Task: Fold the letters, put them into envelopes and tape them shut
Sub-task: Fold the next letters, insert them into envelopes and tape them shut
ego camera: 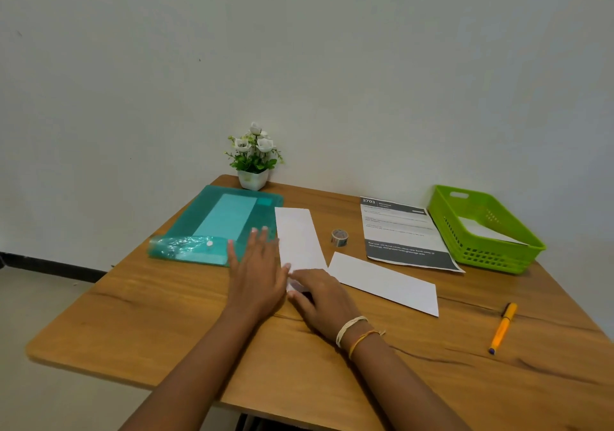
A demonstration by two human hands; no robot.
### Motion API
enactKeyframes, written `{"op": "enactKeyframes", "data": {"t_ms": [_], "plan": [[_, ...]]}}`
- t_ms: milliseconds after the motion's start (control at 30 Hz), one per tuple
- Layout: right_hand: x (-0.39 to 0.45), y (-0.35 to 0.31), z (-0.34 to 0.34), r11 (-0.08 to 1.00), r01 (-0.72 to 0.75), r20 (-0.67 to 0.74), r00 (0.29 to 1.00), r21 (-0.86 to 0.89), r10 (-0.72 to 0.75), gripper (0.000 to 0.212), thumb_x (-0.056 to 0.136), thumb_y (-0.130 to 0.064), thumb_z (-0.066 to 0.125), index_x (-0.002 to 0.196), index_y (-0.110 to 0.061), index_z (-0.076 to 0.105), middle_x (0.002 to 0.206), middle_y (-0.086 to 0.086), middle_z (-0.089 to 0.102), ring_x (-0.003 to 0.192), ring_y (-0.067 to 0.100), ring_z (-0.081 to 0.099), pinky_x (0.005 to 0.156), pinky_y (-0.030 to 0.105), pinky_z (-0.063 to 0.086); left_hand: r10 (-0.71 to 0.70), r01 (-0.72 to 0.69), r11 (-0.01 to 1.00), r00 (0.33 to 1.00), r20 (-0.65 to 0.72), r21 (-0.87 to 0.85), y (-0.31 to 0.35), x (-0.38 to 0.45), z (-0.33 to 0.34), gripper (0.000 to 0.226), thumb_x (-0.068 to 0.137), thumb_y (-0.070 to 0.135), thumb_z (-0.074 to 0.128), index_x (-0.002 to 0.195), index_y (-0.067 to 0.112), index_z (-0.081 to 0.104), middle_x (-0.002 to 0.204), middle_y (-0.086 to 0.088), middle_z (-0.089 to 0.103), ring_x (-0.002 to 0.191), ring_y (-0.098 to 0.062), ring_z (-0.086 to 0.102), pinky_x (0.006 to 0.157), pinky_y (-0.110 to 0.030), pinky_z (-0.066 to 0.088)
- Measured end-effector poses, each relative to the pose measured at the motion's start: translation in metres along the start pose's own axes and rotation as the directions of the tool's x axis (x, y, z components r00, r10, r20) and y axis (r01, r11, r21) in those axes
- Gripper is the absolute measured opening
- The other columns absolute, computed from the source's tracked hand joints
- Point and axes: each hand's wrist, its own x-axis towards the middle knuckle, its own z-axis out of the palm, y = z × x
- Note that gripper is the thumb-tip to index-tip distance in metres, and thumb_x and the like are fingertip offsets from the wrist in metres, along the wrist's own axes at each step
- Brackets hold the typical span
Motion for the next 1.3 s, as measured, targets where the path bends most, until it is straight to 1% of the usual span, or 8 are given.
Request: {"op": "enactKeyframes", "data": {"t_ms": [167,333,467,767,1033,1133,1200,1300], "plan": [[-0.002,0.032,-0.032,0.928,-0.356,-0.262,0.89,0.114,0.373,0.029,0.091,-0.018,0.054,0.119,-0.017,0.062,0.12,0.006,0.065,0.11,0.022,0.059,0.094,0.028,0.044,0.18,-0.06,0.908,0.949,0.257,-0.414,0.021,-0.001,0.007,0.039,0.098,0.04,0.045,0.137,0.034,0.049,0.152,0.011,0.037,0.138,-0.012,0.035,0.112,-0.037,0.027],[-0.003,0.078,-0.075,0.736,-0.629,0.145,0.728,-0.249,0.671,0.066,0.08,-0.043,0.063,0.136,-0.018,0.041,0.139,0.009,0.046,0.124,0.028,0.047,0.101,0.04,0.043,0.163,-0.071,0.961,0.926,0.34,-0.266,0.023,0.001,0.008,0.047,0.094,0.05,0.047,0.139,0.038,0.047,0.152,0.014,0.036,0.141,-0.013,0.028,0.115,-0.04,0.019],[-0.001,0.089,-0.087,0.699,-0.58,0.196,0.694,-0.419,0.693,0.079,0.069,-0.067,0.066,0.131,-0.021,0.048,0.132,0.006,0.052,0.118,0.026,0.051,0.094,0.039,0.048,0.169,-0.072,0.956,0.929,0.33,-0.286,0.026,0.001,0.007,0.046,0.092,0.052,0.051,0.135,0.037,0.052,0.147,0.013,0.043,0.135,-0.01,0.036,0.112,-0.039,0.028],[-0.01,0.088,-0.077,0.662,-0.72,0.141,0.648,-0.208,0.749,0.064,0.063,-0.064,0.074,0.099,-0.016,0.055,0.101,0.006,0.062,0.092,0.022,0.058,0.056,0.027,0.036,0.125,-0.049,0.96,0.956,0.264,-0.277,0.036,-0.001,0.003,0.063,0.079,0.061,0.065,0.134,0.033,0.053,0.138,0.008,0.055,0.124,-0.013,0.049,0.097,-0.03,0.042],[-0.015,0.049,-0.061,0.696,-0.668,-0.251,0.744,-0.262,0.62,0.051,0.082,-0.05,0.063,0.121,-0.016,0.056,0.121,0.008,0.056,0.111,0.024,0.052,0.091,0.033,0.045,0.076,-0.031,0.967,0.983,0.168,-0.254,0.053,-0.008,0.004,0.036,0.096,0.044,0.047,0.116,0.022,0.067,0.116,0.001,0.068,0.102,-0.014,0.061,0.081,-0.028,0.048],[0.002,0.024,-0.048,0.735,-0.673,-0.021,0.736,0.078,0.676,0.037,0.087,-0.04,0.062,0.113,-0.013,0.062,0.113,0.007,0.063,0.108,0.026,0.057,0.09,0.032,0.044,-0.007,0.048,0.926,0.994,0.108,-0.375,0.06,-0.017,0.009,0.037,0.1,0.038,0.04,0.121,0.02,0.065,0.123,0.0,0.066,0.108,-0.015,0.06,0.083,-0.025,0.045],[0.015,0.014,-0.042,0.692,-0.713,0.129,0.701,0.113,0.701,0.032,0.086,-0.043,0.063,0.097,-0.013,0.064,0.097,0.007,0.065,0.101,0.029,0.059,0.079,0.03,0.042,-0.031,0.07,0.898,0.995,0.096,-0.434,0.06,-0.019,0.009,0.037,0.101,0.035,0.039,0.125,0.019,0.063,0.126,0.0,0.065,0.11,-0.014,0.06,0.083,-0.02,0.044],[0.031,0.007,-0.038,0.615,-0.775,0.184,0.632,0.147,0.752,0.045,0.082,-0.044,0.067,0.11,-0.009,0.062,0.115,0.012,0.065,0.106,0.031,0.06,0.075,0.031,0.044,-0.05,0.083,0.857,0.996,0.079,-0.509,0.059,-0.018,0.006,0.036,0.102,0.031,0.039,0.123,0.017,0.064,0.12,-0.002,0.068,0.105,-0.013,0.061,0.083,-0.022,0.047]]}}
